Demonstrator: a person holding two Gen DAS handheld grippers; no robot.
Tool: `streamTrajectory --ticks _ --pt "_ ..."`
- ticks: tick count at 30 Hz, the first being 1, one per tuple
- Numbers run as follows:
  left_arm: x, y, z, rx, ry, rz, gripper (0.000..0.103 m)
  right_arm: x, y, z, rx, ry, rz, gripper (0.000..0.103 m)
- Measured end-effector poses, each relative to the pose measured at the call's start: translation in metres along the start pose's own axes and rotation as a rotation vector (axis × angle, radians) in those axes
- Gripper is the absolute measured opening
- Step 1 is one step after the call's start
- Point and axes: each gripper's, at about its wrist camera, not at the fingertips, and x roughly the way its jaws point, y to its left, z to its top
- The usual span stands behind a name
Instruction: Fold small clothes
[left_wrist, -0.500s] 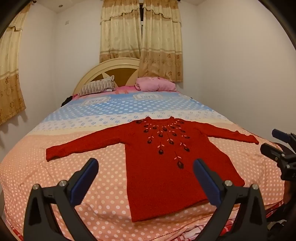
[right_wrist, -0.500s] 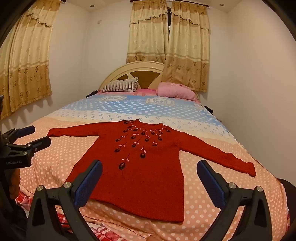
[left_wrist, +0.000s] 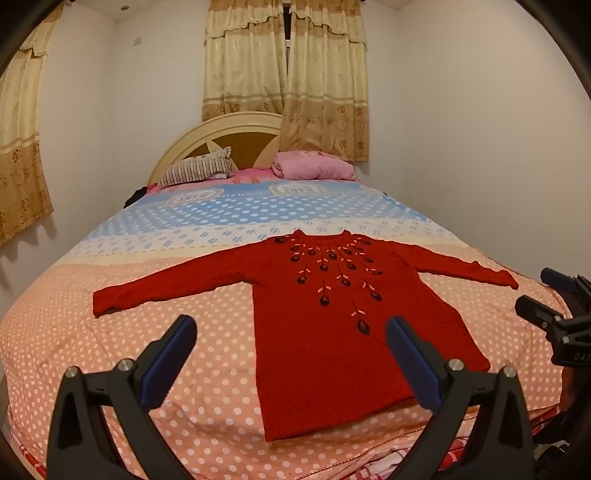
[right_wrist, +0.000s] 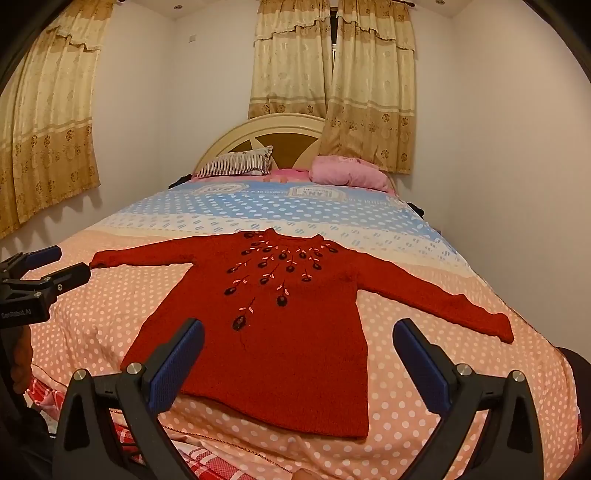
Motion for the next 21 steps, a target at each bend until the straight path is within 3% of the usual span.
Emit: streamTrajectory --ticks 21 --pt "0.0036 -0.0039 0.0006 -0.001 0.011 0.014 0.103 0.0066 -0.0033 -0.0086 0.018 0.021 -0.007 0.102"
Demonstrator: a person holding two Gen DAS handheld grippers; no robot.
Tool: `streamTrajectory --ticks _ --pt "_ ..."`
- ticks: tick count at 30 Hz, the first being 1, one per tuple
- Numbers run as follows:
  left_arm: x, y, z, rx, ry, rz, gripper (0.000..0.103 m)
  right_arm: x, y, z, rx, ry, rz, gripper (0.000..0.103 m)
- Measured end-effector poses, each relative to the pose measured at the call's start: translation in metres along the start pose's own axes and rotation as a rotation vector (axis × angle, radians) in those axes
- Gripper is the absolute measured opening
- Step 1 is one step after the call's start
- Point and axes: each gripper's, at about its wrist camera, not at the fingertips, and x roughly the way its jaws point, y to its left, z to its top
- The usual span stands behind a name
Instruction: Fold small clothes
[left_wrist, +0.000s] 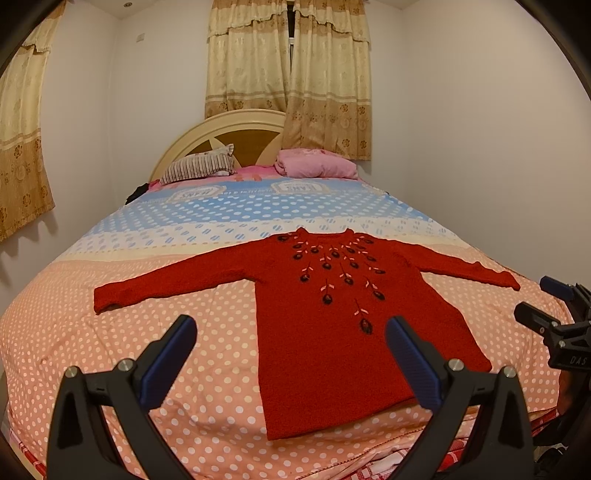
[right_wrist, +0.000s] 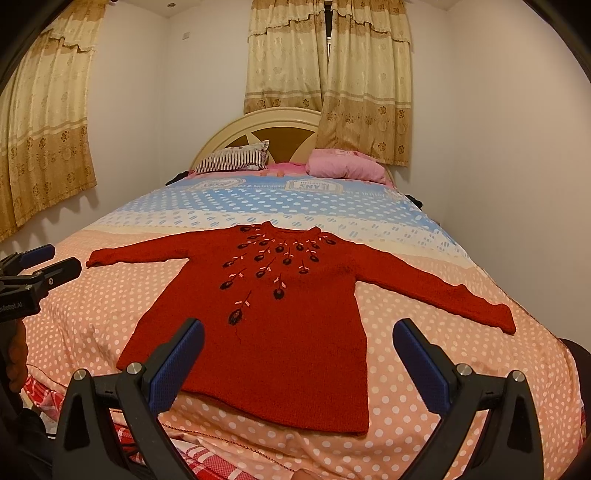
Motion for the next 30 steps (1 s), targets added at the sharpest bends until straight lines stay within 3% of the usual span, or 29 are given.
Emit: streamTrajectory --ticks 30 --pt "0.0061 0.009 -0.0025 -0.028 0.022 -0.003 0.103 0.0037 0.0037 -0.0049 -0.004 0.016 0.008 0.102"
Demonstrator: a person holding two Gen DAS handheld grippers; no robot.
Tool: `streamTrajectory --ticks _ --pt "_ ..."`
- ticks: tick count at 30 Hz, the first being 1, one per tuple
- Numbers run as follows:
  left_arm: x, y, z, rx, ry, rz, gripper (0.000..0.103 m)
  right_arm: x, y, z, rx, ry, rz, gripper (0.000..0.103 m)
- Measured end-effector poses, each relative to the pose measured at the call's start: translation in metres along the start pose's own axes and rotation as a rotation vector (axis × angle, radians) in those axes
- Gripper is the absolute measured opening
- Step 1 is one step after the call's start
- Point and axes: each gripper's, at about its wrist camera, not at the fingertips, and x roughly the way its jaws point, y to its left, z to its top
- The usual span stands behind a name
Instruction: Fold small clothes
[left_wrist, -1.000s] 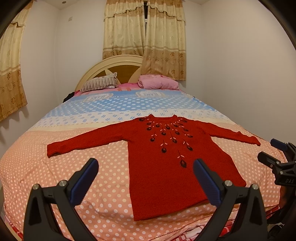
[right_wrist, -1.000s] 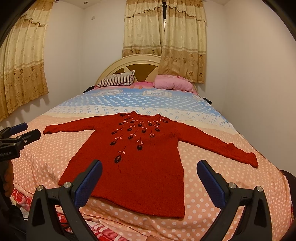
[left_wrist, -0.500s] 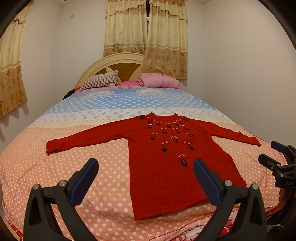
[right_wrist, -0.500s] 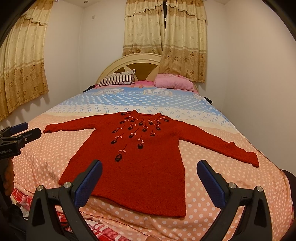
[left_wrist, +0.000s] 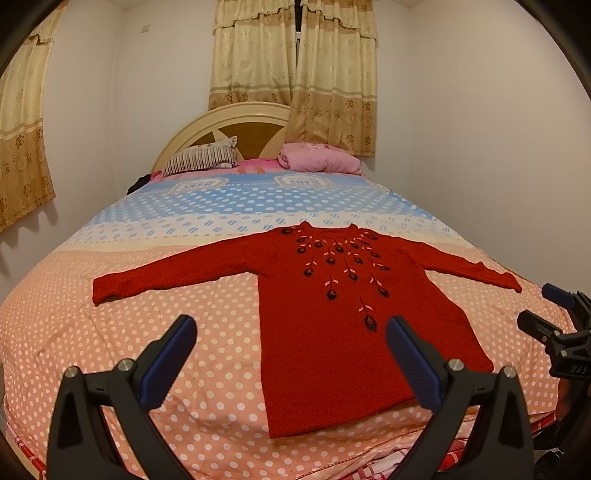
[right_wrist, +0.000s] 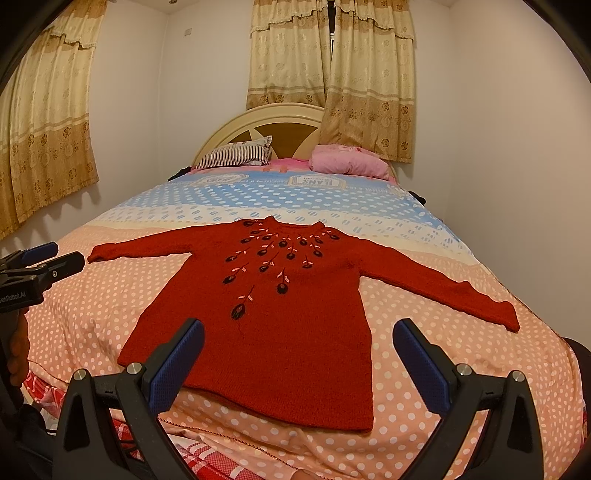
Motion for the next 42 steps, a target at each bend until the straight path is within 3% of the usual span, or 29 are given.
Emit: streamTrajectory --ticks 30,37,42 --pt "0.018 0.007 -0.002 0.001 0.03 0.021 0.103 0.014 -0.012 -0.003 0.003 0.028 -0.015 0.102" --pt "0.049 0.015 -0.004 0.005 0.081 0.055 0.103 0.038 -0.037 -0.008 0.032 0.071 -0.048 0.102" --pt "0.08 0.017 -0.007 -0.012 0.16 -0.003 0.103 0.064 -0.069 -0.014 0.089 0.12 -0.08 0.102"
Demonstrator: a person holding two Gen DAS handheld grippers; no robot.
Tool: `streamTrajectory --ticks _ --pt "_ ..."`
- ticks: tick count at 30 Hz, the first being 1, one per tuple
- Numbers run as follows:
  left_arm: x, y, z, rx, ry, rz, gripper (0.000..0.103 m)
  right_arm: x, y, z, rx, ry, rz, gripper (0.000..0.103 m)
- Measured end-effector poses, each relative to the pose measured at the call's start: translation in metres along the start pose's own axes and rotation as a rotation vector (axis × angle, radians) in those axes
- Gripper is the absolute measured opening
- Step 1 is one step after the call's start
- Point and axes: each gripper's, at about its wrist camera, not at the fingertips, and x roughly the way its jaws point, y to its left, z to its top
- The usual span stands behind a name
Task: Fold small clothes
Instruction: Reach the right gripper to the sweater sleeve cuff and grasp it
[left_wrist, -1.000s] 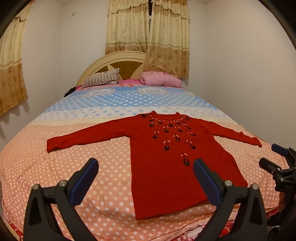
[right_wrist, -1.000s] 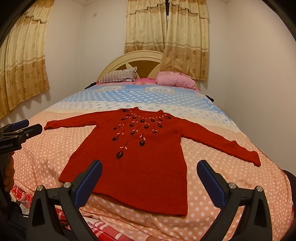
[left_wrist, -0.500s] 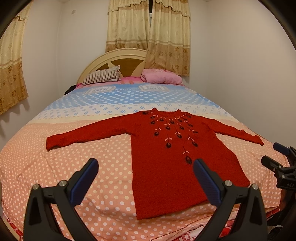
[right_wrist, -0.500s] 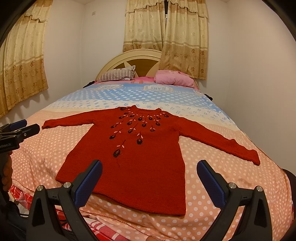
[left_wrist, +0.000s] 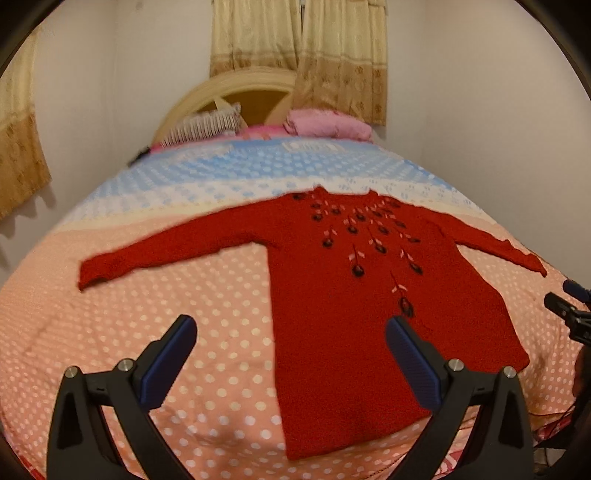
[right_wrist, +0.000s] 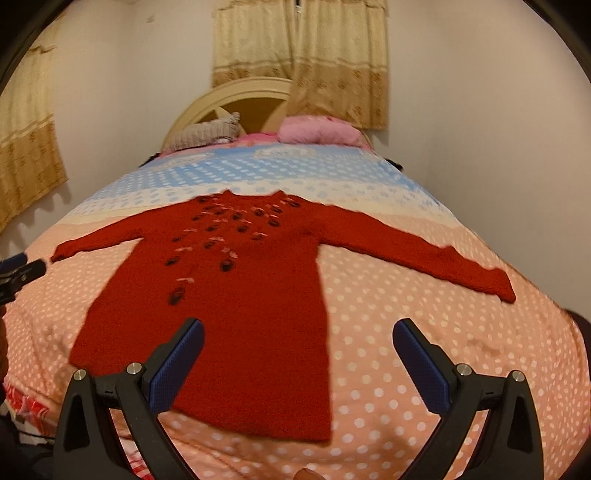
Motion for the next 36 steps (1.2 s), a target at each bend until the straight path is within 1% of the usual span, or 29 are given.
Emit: streamTrajectory --ticks 2,4,7,8,10,12,14,16,17,19,20,21,24,27,30,32,35,36 --pt "0.011 0.0 0.001 -0.018 0.032 -0.04 0.103 0.013 -0.015 0.001 0.017 0.018 -0.02 0.102" --pt "0.021 -0.002 0.003 -0.016 0.051 -0.05 0.103 0.026 -0.032 0.003 0.052 0.04 -0.036 0.102" --pt "0.034 -0.009 0.007 0.008 0.067 -0.064 0.103 0.042 -0.068 0.006 0.153 0.07 -0.04 0.102" --pt "0.038 -0.01 0.008 0.011 0.072 -0.071 0.103 0.048 -0.083 0.007 0.194 0.08 -0.054 0.102" --pt "0.046 -0.013 0.012 0.025 0.076 -0.071 0.103 0.056 -0.109 0.008 0.262 0.095 -0.072 0.102" --pt "0.055 -0.015 0.016 0.044 0.067 -0.051 0.103 0.066 -0.136 0.009 0.32 0.111 -0.09 0.102" --pt "0.07 -0.014 0.02 0.052 0.069 -0.021 0.103 0.076 -0.167 0.011 0.39 0.135 -0.109 0.097" --pt "0.082 -0.01 0.021 0.042 0.081 -0.003 0.103 0.086 -0.199 0.012 0.461 0.156 -0.113 0.074" --pt "0.088 -0.008 0.022 0.033 0.086 0.007 0.103 0.088 -0.214 0.011 0.504 0.164 -0.126 0.072" --pt "0.094 -0.004 0.023 0.014 0.087 0.013 0.103 0.091 -0.25 0.01 0.614 0.157 -0.128 0.069" --pt "0.096 -0.004 0.023 0.01 0.087 0.018 0.103 0.092 -0.261 0.01 0.646 0.154 -0.13 0.067" --pt "0.097 -0.004 0.023 0.007 0.088 0.022 0.103 0.092 -0.275 0.01 0.686 0.149 -0.132 0.062" --pt "0.1 -0.008 0.023 0.006 0.089 0.021 0.103 0.097 -0.309 0.01 0.781 0.15 -0.137 0.06" --pt "0.102 -0.011 0.024 0.009 0.093 0.02 0.103 0.104 -0.33 0.014 0.802 0.163 -0.165 0.06" --pt "0.101 -0.012 0.025 -0.007 0.094 0.008 0.103 0.111 -0.347 0.016 0.805 0.171 -0.225 0.06" --pt "0.099 -0.012 0.025 -0.009 0.09 0.009 0.103 0.119 -0.356 0.018 0.778 0.189 -0.281 0.06" --pt "0.097 -0.012 0.025 -0.019 0.089 0.003 0.103 0.135 -0.374 0.014 0.788 0.229 -0.293 0.059" --pt "0.096 -0.011 0.025 -0.023 0.088 0.001 0.103 0.14 -0.377 0.013 0.786 0.241 -0.301 0.057"
